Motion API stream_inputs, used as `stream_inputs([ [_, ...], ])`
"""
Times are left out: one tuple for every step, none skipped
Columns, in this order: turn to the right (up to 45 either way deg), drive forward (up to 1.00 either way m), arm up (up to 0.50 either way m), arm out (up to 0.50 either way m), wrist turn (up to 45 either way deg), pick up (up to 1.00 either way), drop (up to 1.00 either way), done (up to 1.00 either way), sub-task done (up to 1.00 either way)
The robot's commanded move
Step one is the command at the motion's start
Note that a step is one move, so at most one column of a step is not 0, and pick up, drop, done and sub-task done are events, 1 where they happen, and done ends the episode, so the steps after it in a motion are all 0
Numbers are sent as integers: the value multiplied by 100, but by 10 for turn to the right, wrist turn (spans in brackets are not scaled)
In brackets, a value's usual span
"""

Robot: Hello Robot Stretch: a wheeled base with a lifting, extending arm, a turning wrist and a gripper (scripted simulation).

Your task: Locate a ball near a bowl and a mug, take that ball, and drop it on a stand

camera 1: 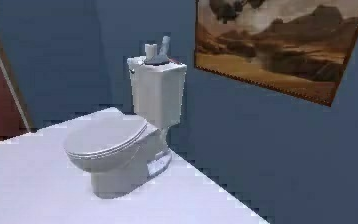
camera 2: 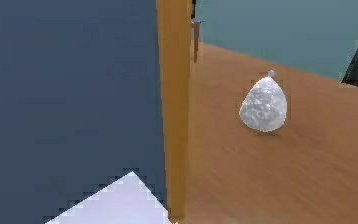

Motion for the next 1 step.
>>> stream_inputs([
  [450, 0, 0, 0, 0, 0, 0, 0, 0],
])
